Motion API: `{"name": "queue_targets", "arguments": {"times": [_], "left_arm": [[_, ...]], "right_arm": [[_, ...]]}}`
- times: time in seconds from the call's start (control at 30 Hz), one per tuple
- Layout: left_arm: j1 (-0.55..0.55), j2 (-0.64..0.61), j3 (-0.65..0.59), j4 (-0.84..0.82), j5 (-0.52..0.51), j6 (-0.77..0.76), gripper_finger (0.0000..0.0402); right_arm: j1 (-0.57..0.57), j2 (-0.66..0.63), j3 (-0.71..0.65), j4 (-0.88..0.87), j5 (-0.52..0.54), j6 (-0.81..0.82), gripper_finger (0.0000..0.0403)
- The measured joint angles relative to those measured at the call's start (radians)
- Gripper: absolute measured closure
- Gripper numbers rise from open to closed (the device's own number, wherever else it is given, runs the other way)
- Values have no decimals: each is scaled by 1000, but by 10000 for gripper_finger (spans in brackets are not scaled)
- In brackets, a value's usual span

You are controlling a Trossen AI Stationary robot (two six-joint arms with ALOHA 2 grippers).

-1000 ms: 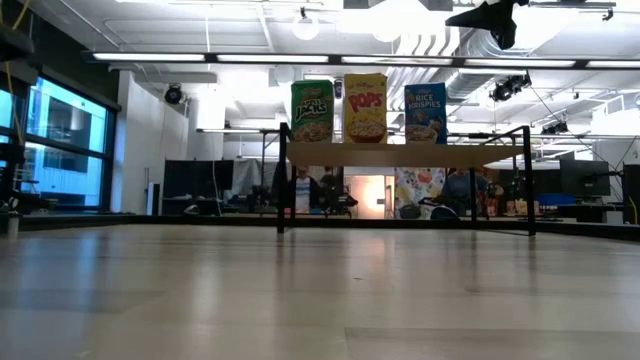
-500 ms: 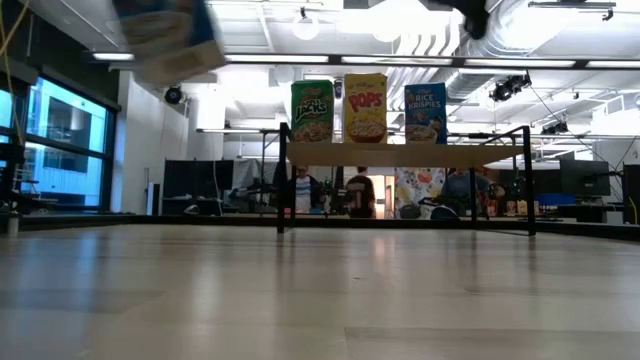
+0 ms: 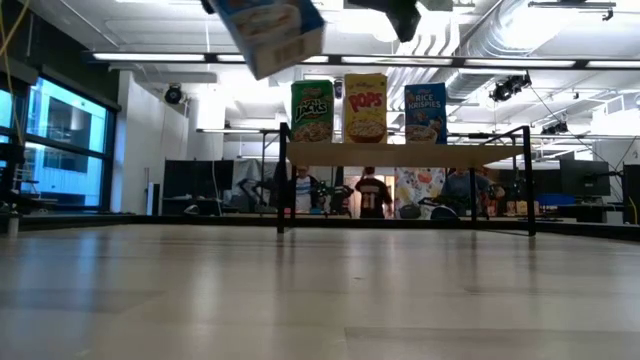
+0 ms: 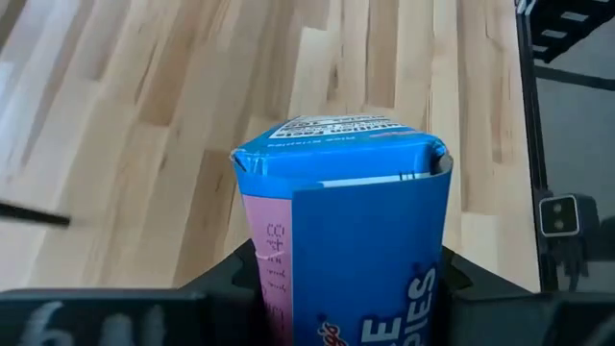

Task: Stack cereal on shelf
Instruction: Put the blue cereal box on the shelf

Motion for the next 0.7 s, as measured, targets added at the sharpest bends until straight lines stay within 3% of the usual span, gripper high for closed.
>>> {"name": "queue_targets", "arguments": {"times": [0.37, 0.7], "left_arm": [[0, 91, -1, 78, 1, 8, 273], [-1, 102, -1, 82, -41, 33, 273]], "right_arm": [[8, 178, 64, -1, 66, 17, 163], [7, 193, 66, 16, 32, 51, 163]]}}
